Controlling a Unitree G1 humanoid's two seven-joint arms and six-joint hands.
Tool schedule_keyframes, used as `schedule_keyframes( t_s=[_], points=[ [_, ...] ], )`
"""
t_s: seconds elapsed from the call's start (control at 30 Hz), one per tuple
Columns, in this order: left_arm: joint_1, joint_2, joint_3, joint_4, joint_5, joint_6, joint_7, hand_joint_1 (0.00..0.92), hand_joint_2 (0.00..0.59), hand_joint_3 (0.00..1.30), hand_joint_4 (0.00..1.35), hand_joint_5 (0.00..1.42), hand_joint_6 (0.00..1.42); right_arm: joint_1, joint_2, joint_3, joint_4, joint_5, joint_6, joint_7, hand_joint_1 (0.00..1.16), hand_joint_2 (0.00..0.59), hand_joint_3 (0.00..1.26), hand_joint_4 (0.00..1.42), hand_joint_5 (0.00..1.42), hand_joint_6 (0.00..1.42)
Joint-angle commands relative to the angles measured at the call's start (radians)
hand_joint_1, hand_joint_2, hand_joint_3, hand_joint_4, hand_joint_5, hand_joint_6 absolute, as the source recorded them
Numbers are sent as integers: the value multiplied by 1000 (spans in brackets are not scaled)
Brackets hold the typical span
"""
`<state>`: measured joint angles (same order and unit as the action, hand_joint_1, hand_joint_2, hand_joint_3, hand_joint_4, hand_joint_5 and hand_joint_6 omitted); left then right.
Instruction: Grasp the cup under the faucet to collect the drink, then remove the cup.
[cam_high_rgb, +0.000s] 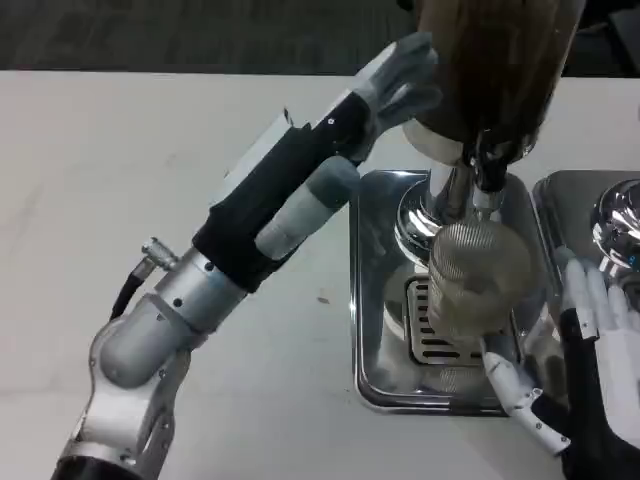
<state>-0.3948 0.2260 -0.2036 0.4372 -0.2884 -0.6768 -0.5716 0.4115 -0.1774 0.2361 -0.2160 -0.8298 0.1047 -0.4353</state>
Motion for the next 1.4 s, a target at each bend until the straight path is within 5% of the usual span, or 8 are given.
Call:
schedule_keyframes(
  t_s=[0.03,0.3,0.57,1.4],
  points=[
    [-62,-33,9,-12,14,18,-58,0,52,0,0,111,67,16,13,-4,4,5,-16,-27,233,338,0,0,0,18],
    [-141,-100,6,70,75,23,-88,0,60,25,0,135,71,31,35,-1,1,4,-12,-48,236,338,0,0,0,29],
    [-152,-124,9,108,106,6,-112,0,60,60,0,164,92,50,53,-5,-1,7,-13,-66,237,338,0,0,0,32],
    [-75,-73,-68,4,318,-122,-33,0,74,137,36,242,174,19,46,-15,20,65,-24,-45,239,343,0,0,0,48]
  ],
)
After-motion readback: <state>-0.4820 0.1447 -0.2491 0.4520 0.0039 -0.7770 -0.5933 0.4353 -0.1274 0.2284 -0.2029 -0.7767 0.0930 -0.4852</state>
